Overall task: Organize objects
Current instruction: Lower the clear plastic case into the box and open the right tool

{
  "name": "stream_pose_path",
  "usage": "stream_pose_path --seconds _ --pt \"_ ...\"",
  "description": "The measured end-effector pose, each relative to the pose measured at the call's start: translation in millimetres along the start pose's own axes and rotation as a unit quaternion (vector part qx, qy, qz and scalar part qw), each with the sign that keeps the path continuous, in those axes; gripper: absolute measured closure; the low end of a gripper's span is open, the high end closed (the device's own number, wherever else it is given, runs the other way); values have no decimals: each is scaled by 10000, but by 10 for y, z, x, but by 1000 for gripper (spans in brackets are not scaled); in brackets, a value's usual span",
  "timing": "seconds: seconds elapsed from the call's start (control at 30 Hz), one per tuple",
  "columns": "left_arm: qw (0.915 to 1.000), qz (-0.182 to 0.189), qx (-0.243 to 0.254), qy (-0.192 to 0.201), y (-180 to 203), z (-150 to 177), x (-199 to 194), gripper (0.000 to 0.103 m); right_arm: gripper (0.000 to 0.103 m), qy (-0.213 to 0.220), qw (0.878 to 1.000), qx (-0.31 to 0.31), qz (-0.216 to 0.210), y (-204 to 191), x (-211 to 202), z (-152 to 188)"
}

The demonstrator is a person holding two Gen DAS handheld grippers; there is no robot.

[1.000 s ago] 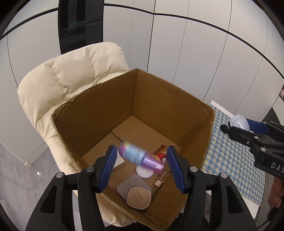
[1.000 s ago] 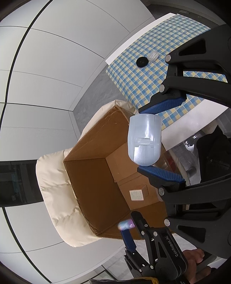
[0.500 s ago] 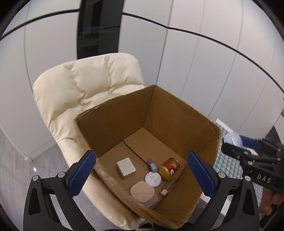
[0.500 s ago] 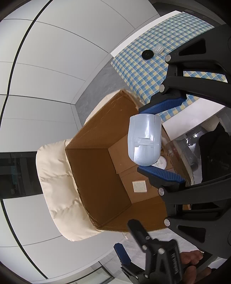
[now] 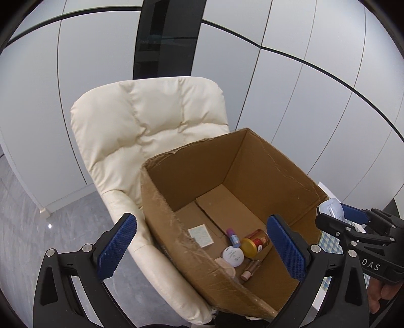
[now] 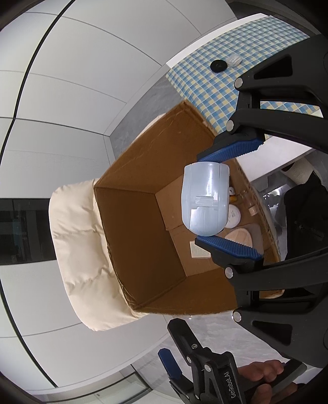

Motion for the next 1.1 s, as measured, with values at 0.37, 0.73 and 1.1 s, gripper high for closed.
stream_pose_path --seconds 0.37,0.73,1.1 --pt "9999 -97 -44 -1 -141 26 -48 0 43 -29 9998 -162 -110 -204 70 -45" --pt "9999 -126 -88 -15 -180 33 -53 0 42 -10 9998 -165 -69 -229 93 -66" --pt "9999 -49 -72 -82 -131 60 -27 0 12 75 9999 86 87 -103 86 -98"
Point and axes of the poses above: each gripper's, at about its wrist camera, not at the fingertips, and x roughly the way its jaws point, y to its right, z to its underside, the point moved 4 cm from there along x, roughly the way its jaws point, and after that the axes turned 1 degree about -y, right-handed, at the moved point
